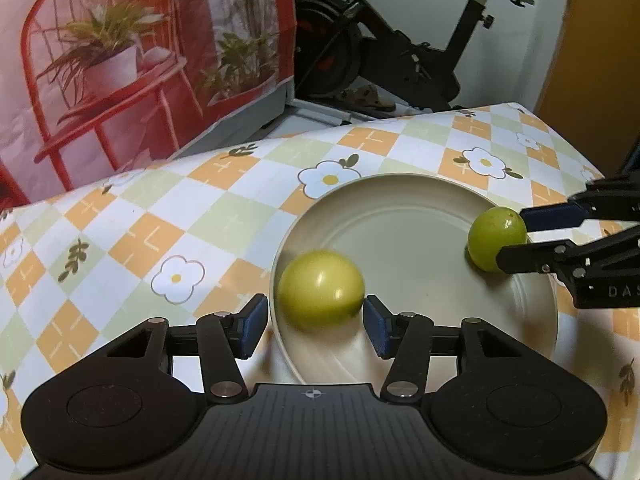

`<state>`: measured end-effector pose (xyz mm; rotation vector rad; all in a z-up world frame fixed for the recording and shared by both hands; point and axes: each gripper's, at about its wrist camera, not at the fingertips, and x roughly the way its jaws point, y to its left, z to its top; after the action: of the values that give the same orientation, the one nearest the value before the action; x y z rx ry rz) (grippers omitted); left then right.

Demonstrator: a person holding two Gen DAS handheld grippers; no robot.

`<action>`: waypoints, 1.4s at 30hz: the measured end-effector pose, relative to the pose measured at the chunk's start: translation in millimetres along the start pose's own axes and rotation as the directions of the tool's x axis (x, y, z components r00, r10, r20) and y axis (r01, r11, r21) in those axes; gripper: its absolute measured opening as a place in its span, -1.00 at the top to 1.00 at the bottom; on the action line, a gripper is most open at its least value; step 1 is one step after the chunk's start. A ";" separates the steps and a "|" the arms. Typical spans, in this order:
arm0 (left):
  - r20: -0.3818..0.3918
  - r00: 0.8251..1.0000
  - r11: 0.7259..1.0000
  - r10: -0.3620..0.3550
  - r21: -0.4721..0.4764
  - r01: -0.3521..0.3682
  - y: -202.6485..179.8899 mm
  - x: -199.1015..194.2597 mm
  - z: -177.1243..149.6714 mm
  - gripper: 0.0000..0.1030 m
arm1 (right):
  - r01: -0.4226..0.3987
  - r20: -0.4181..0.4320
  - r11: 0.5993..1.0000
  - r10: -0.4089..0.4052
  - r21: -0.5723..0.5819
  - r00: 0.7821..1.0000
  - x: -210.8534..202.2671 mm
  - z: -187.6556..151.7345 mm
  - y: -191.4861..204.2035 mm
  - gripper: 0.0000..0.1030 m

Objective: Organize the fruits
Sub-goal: 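Open the right gripper to drop the green apple onto the plate, then move the right tool back to the fruit pile beside the plate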

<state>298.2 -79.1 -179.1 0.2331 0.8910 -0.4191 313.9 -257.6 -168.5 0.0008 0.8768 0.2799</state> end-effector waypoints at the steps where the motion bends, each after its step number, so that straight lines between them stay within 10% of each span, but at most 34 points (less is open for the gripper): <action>1: 0.002 1.000 1.000 0.003 -0.009 -0.003 0.6 -1.3 -0.2 -0.15 | -0.003 0.003 1.000 0.003 0.009 1.000 -1.1 -0.2 -0.1 0.21; 19: 0.143 0.970 0.961 0.195 -0.228 -0.159 19.3 -120.8 -35.5 -0.68 | -0.042 0.229 0.939 -0.040 0.341 0.973 -94.1 -53.8 -3.2 -0.79; 29: 0.274 0.937 0.940 0.217 -0.317 -0.125 40.4 -172.1 -75.1 -0.68 | -0.013 0.247 0.931 -0.083 0.364 0.965 -109.6 -80.7 14.3 -0.99; 42: 0.185 0.952 0.921 0.242 -0.352 -0.166 50.9 -171.2 -96.1 -1.00 | -0.040 0.234 0.945 -0.039 0.325 0.971 -110.3 -82.5 32.6 -1.00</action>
<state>158.4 45.5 -101.1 -0.0341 0.6910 -0.0913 176.7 -262.3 -134.1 0.3389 0.6751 0.1275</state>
